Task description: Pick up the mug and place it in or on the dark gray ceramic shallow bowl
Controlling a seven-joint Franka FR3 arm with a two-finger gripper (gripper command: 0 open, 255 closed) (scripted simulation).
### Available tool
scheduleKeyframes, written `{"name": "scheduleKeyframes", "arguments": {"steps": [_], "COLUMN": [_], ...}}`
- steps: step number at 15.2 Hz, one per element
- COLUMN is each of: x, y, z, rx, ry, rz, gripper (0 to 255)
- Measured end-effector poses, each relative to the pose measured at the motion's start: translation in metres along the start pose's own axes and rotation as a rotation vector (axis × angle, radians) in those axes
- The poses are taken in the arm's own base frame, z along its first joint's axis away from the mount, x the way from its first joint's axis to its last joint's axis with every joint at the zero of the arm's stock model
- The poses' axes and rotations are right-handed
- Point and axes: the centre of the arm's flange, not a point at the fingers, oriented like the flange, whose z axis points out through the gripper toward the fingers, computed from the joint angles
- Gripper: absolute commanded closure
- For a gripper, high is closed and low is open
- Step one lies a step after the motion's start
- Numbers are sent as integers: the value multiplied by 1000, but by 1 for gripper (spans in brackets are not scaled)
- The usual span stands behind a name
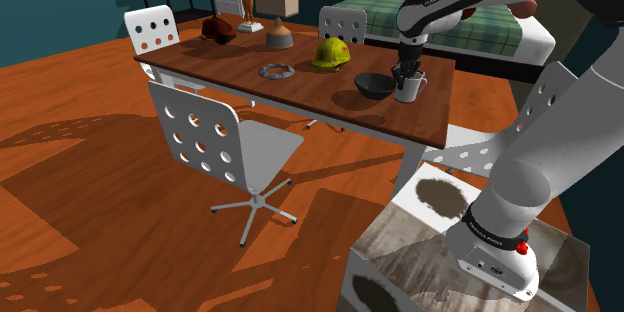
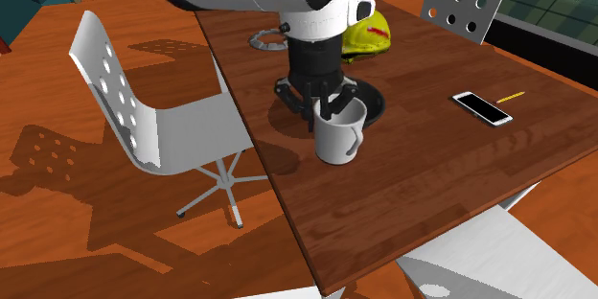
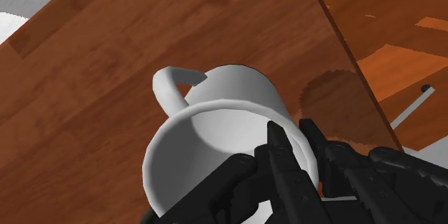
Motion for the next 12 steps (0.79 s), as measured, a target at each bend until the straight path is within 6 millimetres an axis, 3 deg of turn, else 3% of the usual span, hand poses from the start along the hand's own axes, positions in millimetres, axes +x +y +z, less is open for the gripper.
{"name": "scheduleKeyframes", "arguments": {"steps": [12], "x": [1], "y": [5], "z": [-63], "rx": [0], "ry": [0], "rz": [0], "gripper": [255]}}
